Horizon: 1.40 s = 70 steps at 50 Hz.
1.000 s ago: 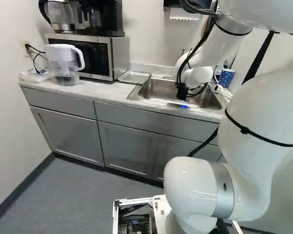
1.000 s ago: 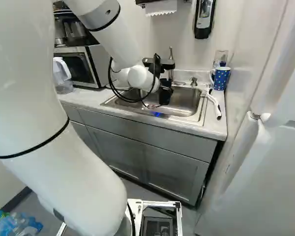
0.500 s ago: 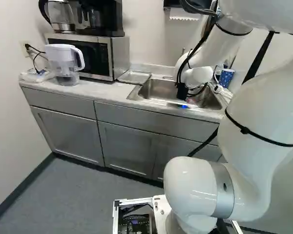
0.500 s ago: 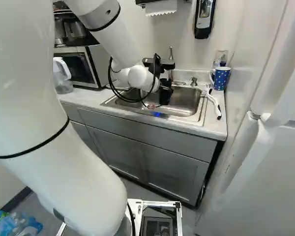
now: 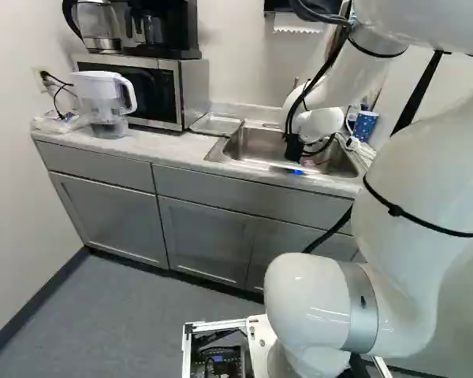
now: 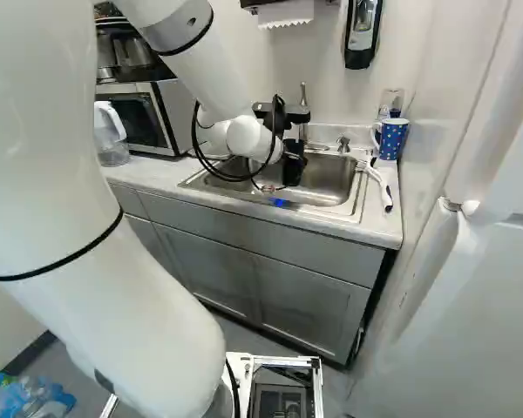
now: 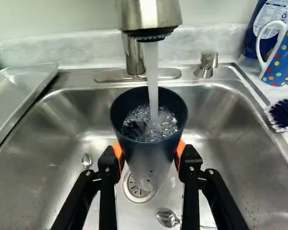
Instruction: Rinse the cup and place it in the tray
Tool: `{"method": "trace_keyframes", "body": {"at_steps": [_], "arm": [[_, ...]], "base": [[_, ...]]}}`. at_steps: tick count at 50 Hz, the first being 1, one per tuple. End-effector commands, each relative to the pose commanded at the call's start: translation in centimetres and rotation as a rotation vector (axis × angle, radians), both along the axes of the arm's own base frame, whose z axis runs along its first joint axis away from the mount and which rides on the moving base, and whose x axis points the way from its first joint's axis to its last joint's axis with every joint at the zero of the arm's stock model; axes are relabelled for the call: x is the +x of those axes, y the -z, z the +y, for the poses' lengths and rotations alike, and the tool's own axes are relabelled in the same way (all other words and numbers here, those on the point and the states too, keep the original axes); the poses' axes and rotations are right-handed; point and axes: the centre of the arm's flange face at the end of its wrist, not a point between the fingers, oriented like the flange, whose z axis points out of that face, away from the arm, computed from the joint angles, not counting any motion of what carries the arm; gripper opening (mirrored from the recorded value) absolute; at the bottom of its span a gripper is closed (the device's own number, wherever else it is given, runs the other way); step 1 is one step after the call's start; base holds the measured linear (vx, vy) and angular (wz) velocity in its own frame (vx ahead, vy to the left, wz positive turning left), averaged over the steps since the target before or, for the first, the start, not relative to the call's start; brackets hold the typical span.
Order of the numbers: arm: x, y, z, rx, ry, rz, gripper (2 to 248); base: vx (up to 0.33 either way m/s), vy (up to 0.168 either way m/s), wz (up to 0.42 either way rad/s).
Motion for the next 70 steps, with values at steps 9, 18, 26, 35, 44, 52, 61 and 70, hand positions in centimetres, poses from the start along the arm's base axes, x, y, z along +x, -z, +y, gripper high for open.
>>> {"method": "trace_keyframes", "body": {"at_steps": [9, 18, 26, 35, 44, 52, 61, 70], "arm": [[0.0, 0.0, 0.0, 0.0, 0.0, 0.0, 122], [0.0, 0.0, 0.0, 0.0, 0.0, 0.0, 122], [0.0, 0.0, 0.0, 0.0, 0.0, 0.0, 122], [0.0, 0.0, 0.0, 0.0, 0.0, 0.0, 122], [0.0, 0.0, 0.0, 0.0, 0.0, 0.0, 122], [0.0, 0.0, 0.0, 0.0, 0.0, 0.0, 122], [0.1, 0.0, 0.2, 0.0, -0.004, 0.0, 122], [0.4, 0.0, 1.3, 0.0, -0.029, 0.0, 122]], "base": [[0.0, 0.0, 0.0], [0.0, 0.0, 0.0], [0.0, 0.0, 0.0], [0.0, 0.0, 0.0], [0.0, 0.0, 0.0], [0.0, 0.0, 0.0], [0.0, 0.0, 0.0], [0.0, 0.0, 0.0]]}}
